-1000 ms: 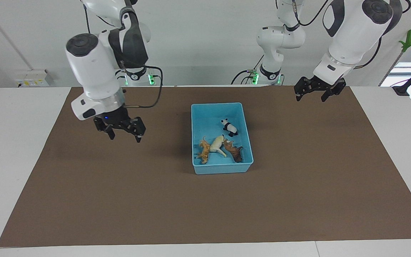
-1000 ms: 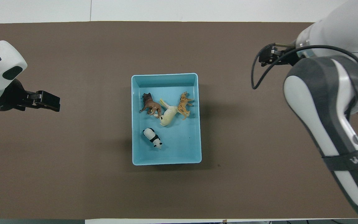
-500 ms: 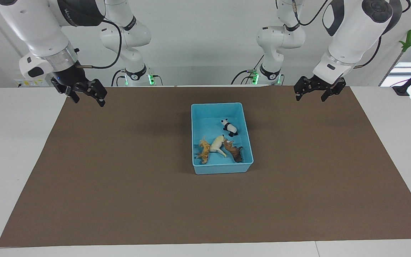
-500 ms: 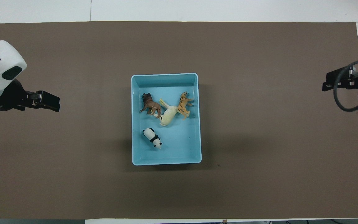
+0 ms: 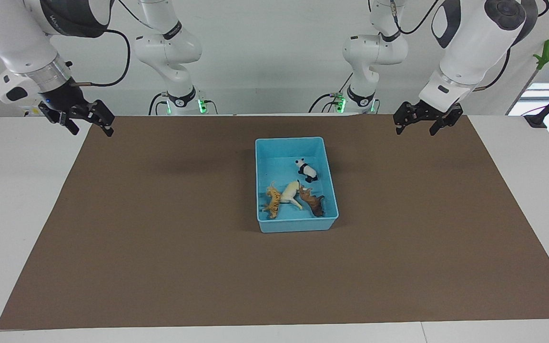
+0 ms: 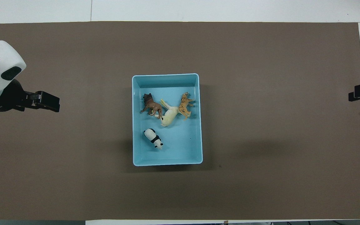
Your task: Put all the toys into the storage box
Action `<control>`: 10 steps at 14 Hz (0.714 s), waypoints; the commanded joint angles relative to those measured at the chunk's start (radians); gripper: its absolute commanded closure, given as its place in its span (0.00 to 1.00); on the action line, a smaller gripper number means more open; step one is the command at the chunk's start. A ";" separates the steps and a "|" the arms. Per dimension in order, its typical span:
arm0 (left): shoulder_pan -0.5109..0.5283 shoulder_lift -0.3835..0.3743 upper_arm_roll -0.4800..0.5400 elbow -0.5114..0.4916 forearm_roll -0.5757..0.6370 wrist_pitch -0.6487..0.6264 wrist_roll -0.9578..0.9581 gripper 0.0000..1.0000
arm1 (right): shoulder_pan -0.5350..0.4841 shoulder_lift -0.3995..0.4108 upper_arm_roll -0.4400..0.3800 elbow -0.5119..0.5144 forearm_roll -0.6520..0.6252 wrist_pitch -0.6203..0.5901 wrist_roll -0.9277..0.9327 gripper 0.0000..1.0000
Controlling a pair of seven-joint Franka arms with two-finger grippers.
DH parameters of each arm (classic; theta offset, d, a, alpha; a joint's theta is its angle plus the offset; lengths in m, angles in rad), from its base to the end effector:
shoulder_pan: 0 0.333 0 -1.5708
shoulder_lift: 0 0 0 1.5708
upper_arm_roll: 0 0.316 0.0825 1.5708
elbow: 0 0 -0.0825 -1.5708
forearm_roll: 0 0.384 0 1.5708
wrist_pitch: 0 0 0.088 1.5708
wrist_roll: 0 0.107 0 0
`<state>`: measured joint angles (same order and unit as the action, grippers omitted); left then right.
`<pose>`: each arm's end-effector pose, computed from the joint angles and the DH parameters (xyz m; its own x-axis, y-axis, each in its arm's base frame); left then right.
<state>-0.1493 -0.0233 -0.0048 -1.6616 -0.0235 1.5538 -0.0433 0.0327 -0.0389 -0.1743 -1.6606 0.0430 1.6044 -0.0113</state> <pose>0.5356 -0.0858 0.5932 0.9902 -0.1104 -0.0853 -0.1091 -0.9938 0.0197 0.5391 -0.0741 0.6061 0.9912 -0.1311 -0.0174 -0.1318 -0.9900 -0.0499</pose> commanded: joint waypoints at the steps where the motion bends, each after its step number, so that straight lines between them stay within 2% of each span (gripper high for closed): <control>1: 0.013 -0.027 -0.004 -0.032 -0.010 0.015 0.013 0.00 | -0.004 0.040 0.010 0.065 -0.006 -0.020 -0.012 0.00; 10: 0.013 -0.027 -0.004 -0.032 -0.010 0.015 0.013 0.00 | -0.008 0.039 0.018 0.039 -0.006 -0.018 -0.012 0.00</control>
<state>-0.1493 -0.0233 -0.0048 -1.6616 -0.0235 1.5538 -0.0433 0.0366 0.0013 -0.1625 -1.6235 0.0430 1.5946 -0.0113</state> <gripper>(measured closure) 0.000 0.000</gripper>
